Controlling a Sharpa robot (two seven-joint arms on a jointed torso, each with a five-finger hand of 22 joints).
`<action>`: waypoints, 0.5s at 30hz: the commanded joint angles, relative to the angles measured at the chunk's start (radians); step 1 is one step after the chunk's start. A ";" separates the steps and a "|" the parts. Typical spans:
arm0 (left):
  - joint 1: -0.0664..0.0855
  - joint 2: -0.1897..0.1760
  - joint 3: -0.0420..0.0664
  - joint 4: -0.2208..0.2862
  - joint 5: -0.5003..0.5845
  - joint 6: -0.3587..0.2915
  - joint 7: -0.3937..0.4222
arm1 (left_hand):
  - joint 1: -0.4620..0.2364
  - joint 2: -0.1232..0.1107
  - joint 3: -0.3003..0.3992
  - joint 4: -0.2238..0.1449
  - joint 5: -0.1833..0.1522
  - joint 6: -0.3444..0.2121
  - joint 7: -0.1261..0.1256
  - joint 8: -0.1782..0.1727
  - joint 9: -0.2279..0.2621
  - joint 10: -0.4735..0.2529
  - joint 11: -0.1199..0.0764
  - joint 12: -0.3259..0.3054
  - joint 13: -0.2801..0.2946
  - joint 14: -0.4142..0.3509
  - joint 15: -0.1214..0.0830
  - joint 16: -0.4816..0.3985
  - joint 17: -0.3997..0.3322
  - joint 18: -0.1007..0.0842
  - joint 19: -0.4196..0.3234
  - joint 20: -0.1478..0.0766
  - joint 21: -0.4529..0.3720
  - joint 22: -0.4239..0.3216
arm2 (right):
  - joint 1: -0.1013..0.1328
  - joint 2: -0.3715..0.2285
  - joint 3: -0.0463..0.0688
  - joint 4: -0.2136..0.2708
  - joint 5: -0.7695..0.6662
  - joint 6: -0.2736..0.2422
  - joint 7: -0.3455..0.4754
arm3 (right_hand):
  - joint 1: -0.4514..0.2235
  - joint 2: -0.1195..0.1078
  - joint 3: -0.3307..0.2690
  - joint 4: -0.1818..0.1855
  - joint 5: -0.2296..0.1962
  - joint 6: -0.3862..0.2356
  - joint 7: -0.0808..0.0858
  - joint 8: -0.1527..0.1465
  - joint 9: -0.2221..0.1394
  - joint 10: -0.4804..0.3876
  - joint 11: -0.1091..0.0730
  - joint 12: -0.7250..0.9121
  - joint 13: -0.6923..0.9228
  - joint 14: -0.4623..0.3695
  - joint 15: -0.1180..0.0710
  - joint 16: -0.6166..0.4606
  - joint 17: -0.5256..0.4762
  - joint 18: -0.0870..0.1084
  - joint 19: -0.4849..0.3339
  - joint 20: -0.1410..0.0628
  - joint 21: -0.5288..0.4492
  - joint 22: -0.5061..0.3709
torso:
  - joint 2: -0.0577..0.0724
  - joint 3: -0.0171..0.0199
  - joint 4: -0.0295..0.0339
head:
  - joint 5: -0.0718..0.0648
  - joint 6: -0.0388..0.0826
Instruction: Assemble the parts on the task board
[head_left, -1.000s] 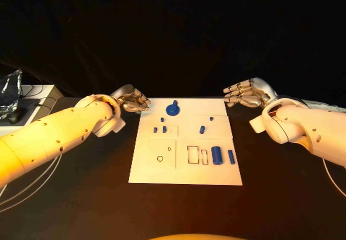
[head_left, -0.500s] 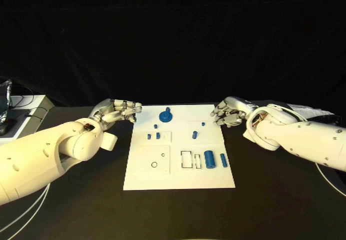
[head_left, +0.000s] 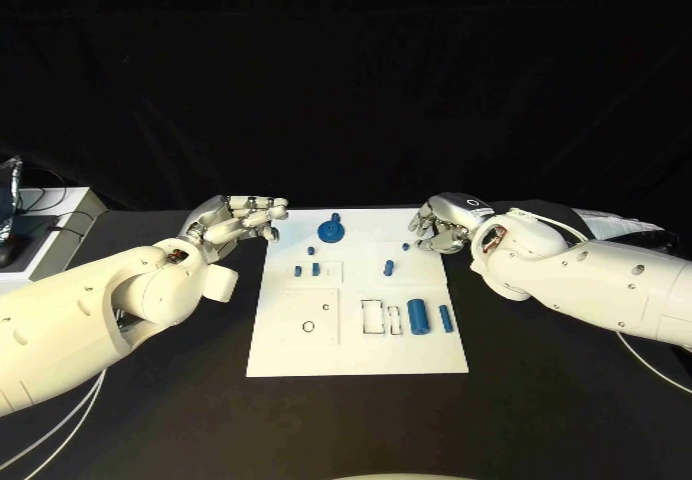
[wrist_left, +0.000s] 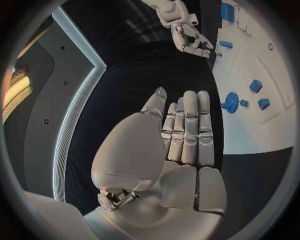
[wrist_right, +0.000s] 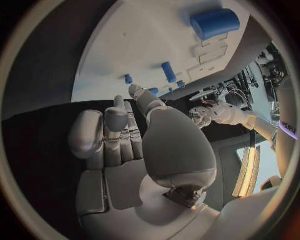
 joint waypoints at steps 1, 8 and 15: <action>-0.001 -0.001 0.001 0.005 0.008 0.027 0.027 | 0.000 0.007 -0.007 -0.002 0.003 0.003 0.001 0.004 0.001 -0.001 0.003 -0.006 0.000 0.009 -0.001 -0.006 0.003 -0.017 0.006 0.001 -0.003 0.002 | -0.005 0.013 -0.001 -0.007 -0.055 0.014 -0.029 | -0.005 -0.017 0.028 0.006 -0.003 0.011 0.007 -0.002 0.000 0.005 0.000 0.000 0.001 0.004 0.002 0.011 -0.005 0.007 -0.015 0.003 0.009 0.019 | 0.002 -0.0015 0.0012 | 0.000 -0.003; -0.002 -0.001 0.001 0.007 -0.011 0.030 0.024 | 0.000 0.008 -0.010 -0.002 0.003 0.003 0.001 0.004 0.001 -0.006 0.005 -0.012 0.000 0.011 0.000 -0.008 0.008 -0.016 0.008 0.002 -0.003 0.004 | -0.012 0.041 -0.004 -0.033 -0.077 0.051 -0.046 | -0.008 -0.029 0.059 0.017 -0.005 0.025 0.008 -0.002 0.000 -0.021 0.007 0.000 0.000 -0.001 0.009 0.029 -0.032 0.025 -0.021 0.012 -0.028 0.019 | 0.006 -0.0045 0.0059 | -0.003 -0.005; -0.002 -0.003 0.001 0.010 -0.017 0.029 0.022 | -0.001 0.007 -0.013 -0.002 0.003 0.001 0.002 0.004 0.001 -0.013 0.008 -0.018 0.000 0.011 0.002 -0.008 0.011 -0.015 0.008 0.003 -0.003 0.005 | -0.016 0.063 -0.006 -0.055 -0.096 0.058 -0.058 | -0.008 -0.033 0.070 0.016 -0.003 0.023 0.009 -0.002 0.000 -0.032 0.011 -0.001 0.000 -0.007 0.012 0.044 -0.056 0.029 -0.016 0.016 -0.059 0.038 | 0.008 -0.0059 0.0076 | -0.003 -0.007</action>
